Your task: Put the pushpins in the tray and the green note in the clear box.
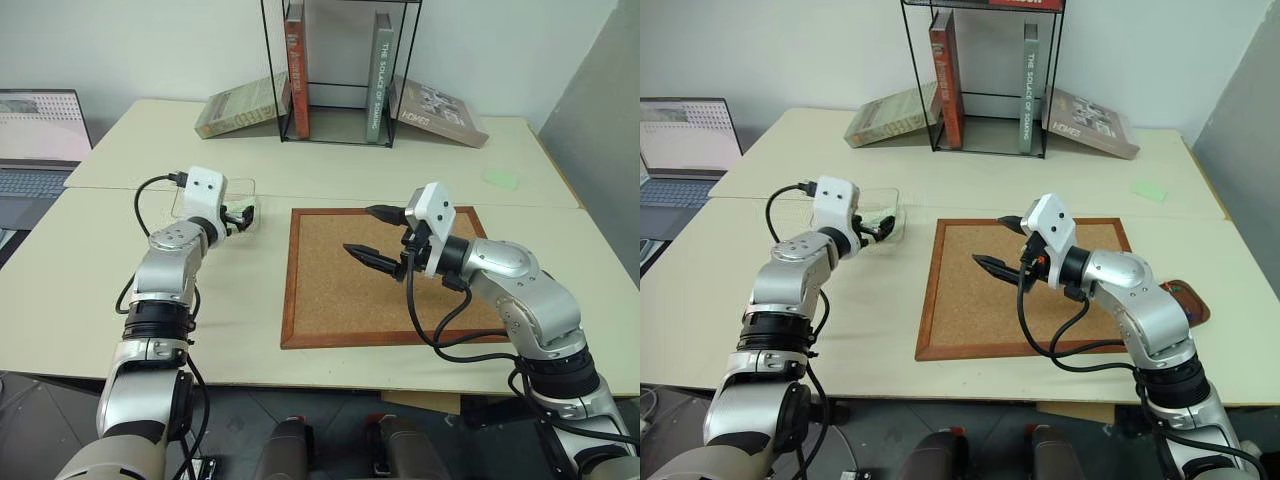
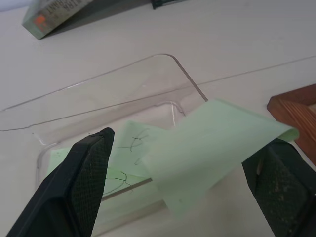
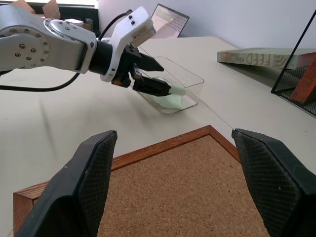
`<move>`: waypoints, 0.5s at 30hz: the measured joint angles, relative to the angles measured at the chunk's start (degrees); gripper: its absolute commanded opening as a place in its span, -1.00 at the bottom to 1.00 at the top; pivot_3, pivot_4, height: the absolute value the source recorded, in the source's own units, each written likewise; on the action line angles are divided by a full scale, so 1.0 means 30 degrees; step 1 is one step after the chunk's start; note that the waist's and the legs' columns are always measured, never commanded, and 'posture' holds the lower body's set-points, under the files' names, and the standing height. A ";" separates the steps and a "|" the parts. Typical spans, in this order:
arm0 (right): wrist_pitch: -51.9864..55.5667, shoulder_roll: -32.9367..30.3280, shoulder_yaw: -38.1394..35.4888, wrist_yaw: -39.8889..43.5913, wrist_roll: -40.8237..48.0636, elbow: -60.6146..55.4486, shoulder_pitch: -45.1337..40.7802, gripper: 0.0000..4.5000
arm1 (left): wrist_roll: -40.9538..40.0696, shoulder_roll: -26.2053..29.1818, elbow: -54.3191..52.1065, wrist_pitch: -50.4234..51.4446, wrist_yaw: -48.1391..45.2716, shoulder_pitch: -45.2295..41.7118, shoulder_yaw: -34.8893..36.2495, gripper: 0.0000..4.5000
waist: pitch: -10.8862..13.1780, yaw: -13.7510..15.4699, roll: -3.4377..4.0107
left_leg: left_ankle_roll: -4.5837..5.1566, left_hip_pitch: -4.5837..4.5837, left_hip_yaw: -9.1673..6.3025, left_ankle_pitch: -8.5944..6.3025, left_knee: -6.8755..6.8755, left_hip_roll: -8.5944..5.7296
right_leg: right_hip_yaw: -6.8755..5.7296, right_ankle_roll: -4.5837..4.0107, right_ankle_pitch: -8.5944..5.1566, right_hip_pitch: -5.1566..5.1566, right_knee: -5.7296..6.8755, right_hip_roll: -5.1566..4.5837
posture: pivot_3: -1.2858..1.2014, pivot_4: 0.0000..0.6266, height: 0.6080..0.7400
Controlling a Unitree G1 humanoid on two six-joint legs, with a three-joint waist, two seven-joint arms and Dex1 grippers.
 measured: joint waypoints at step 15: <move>0.0000 -0.0078 -0.0005 -0.0024 -0.0007 -0.0035 0.0155 0.75 | -0.1208 -0.0079 -0.1092 -0.1691 0.1142 -0.1144 0.2279 0.87 | 0.0000 0.0005 -0.0001 | 0.0000 -0.0003 -0.0005 0.0000 0.0000 0.0003 | 0.0014 -0.0003 0.0002 0.0001 -0.0005 -0.0003 | 0.03 -0.52 1.00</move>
